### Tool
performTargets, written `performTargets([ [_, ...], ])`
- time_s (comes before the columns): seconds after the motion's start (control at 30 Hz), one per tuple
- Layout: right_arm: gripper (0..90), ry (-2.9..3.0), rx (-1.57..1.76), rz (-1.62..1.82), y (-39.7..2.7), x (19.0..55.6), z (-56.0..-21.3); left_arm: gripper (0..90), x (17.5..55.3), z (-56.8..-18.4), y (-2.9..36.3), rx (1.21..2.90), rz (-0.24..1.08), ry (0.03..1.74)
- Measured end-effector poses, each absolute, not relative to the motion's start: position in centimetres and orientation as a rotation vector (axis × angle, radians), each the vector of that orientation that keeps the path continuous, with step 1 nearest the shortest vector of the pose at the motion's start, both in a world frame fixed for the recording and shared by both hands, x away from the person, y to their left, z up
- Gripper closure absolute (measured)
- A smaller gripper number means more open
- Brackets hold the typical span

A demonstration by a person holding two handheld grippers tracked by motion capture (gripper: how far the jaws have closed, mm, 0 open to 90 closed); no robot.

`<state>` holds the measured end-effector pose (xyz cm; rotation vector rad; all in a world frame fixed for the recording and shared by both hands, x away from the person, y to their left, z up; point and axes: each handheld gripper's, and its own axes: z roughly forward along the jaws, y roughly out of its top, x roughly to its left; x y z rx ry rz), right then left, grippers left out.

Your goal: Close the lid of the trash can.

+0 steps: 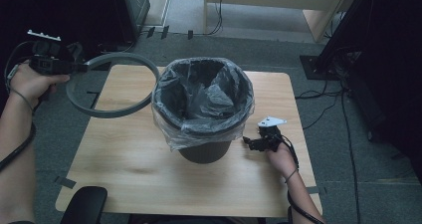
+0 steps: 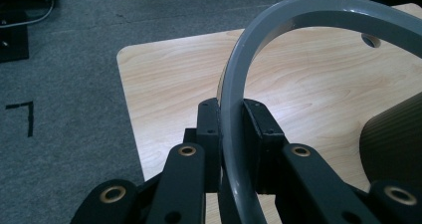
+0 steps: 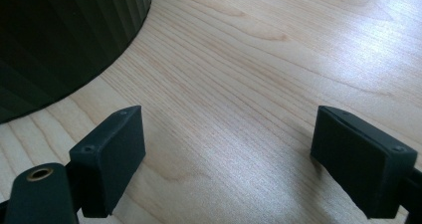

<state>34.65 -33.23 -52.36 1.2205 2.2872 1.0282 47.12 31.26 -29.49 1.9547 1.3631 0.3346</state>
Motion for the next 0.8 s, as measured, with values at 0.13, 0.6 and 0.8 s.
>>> performTargets([
  [0.13, 13.1, 2.287, 1.220, 1.028, -33.2, 34.6, -52.4, 78.7, 47.1, -28.9, 31.4, 1.952, 0.340, 1.367],
  [0.6, 13.1, 2.288, 1.221, 1.028, -33.2, 34.6, -52.4, 78.7, 47.1, -26.0, 30.9, 1.940, 0.347, 1.355],
  [0.8, 13.1, 2.287, 1.221, 1.028, -33.2, 34.6, -52.4, 78.7, 47.0, -24.9, 30.6, 1.945, 0.335, 1.349],
])
